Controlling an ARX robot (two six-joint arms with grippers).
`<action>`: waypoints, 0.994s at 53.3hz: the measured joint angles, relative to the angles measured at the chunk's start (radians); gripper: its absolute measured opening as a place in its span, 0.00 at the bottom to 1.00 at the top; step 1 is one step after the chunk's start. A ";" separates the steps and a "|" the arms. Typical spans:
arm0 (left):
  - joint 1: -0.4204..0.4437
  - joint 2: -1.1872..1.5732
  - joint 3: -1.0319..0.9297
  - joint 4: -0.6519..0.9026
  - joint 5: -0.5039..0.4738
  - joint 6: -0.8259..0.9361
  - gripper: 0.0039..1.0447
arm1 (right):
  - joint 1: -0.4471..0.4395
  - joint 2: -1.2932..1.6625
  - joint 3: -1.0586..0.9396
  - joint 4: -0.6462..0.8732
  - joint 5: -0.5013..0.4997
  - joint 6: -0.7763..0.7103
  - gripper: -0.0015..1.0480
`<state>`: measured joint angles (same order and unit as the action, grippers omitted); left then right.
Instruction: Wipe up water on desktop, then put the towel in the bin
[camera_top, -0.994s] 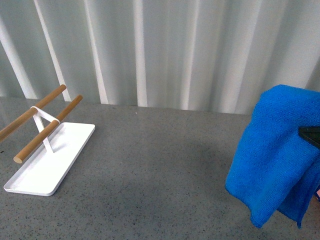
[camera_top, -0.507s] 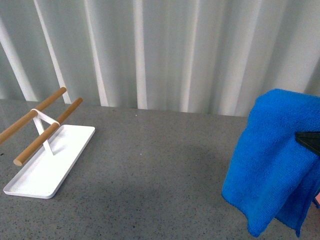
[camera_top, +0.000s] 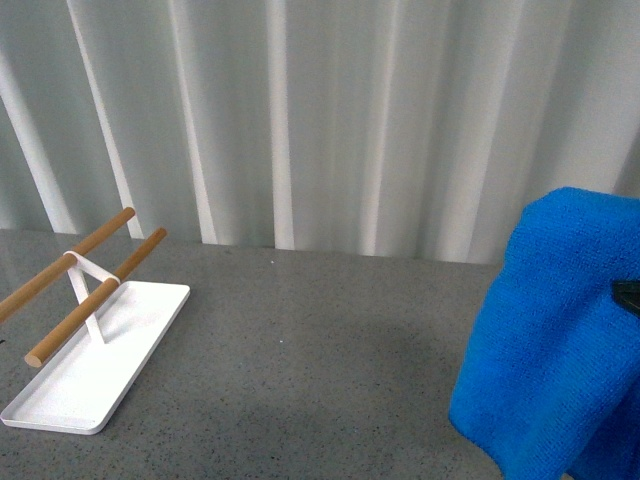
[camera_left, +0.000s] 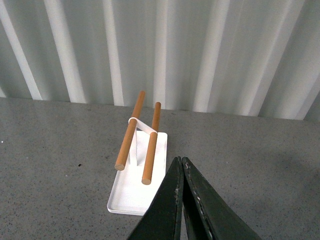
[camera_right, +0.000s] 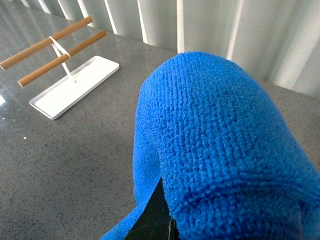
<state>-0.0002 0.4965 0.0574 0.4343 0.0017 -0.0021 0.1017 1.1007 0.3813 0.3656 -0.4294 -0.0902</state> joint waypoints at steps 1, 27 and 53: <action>0.000 -0.013 -0.004 -0.010 0.000 0.000 0.03 | 0.000 0.000 0.001 -0.003 0.003 -0.001 0.04; 0.000 -0.197 -0.033 -0.131 -0.002 0.000 0.03 | 0.004 -0.002 0.004 -0.036 0.026 -0.018 0.04; 0.000 -0.319 -0.033 -0.253 -0.002 0.000 0.03 | 0.004 0.009 0.009 -0.047 0.046 -0.026 0.04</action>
<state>-0.0002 0.1772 0.0246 0.1810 -0.0002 -0.0021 0.1055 1.1095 0.3901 0.3183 -0.3836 -0.1162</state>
